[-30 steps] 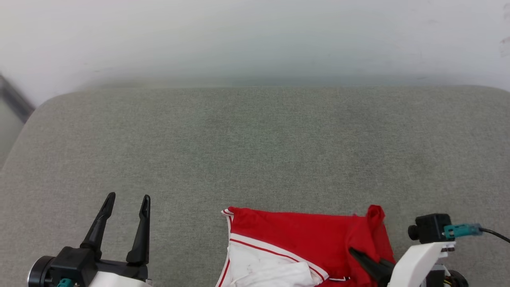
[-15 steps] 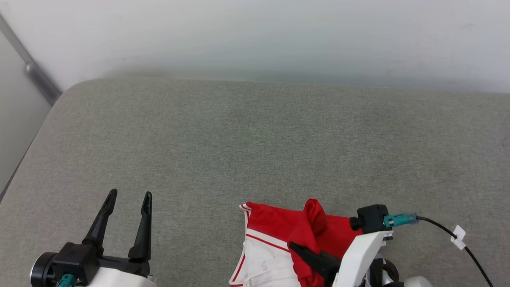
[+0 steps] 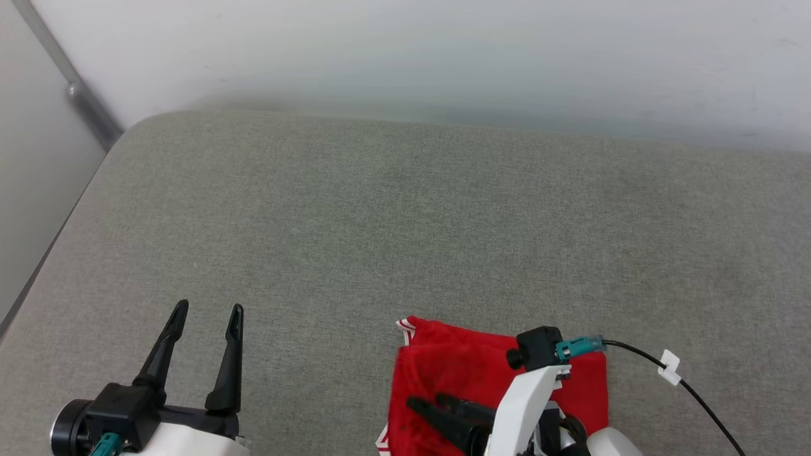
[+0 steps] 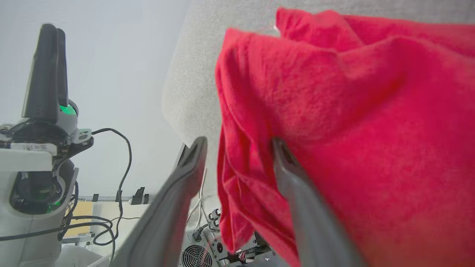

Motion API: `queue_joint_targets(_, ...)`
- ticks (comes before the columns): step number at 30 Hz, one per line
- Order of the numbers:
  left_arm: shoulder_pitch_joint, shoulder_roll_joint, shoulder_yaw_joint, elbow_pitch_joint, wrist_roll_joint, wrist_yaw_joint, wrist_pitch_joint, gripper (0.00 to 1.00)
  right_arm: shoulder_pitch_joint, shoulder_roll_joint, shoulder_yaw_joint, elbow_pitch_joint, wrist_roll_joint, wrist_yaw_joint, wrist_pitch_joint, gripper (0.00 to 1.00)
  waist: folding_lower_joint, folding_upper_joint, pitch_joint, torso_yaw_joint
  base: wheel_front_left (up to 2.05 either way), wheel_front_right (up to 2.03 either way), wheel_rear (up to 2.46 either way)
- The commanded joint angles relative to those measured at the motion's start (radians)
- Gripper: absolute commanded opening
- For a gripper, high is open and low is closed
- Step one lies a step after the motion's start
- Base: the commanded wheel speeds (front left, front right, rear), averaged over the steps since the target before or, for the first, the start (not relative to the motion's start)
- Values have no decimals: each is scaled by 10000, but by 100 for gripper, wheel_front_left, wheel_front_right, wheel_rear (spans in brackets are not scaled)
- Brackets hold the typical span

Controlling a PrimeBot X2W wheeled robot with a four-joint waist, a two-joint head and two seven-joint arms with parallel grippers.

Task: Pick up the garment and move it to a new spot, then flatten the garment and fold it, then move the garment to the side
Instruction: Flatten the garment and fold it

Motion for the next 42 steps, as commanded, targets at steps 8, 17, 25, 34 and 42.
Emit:
queue_joint_targets(8, 9, 7, 15, 53, 65, -16, -21, 100, -687, 4, 476, -67, 352, 0, -425, 100, 0, 0, -221, -270, 0, 0, 0)
queue_joint_targets(17, 98, -33, -16, -31, 94, -16, -21, 100, -1297, -33, -758, -344, -2493, 0, -725, 100, 0, 0, -330, -796, 0, 0, 0)
queue_joint_targets(25, -23, -69, -74, -97, 59, -17, -21, 100, -1296, -1257, -2365, -1443, -5896, -2, -2132, 100, 0, 0, -348, -1446, 0, 0, 0)
queue_joint_targets(34, -66, -175, -88, -145, 30, -17, -21, 100, 156, -1630, -4375, -3012, -7381, -2, -4331, 100, 0, 0, -279, -1895, 0, 0, 0)
queue_joint_targets(42, -104, -127, -141, -143, -34, -17, -21, 100, 1522, -910, -5027, -3668, -8241, -3, -5962, 100, 0, 0, -184, -1908, 0, 0, 0)
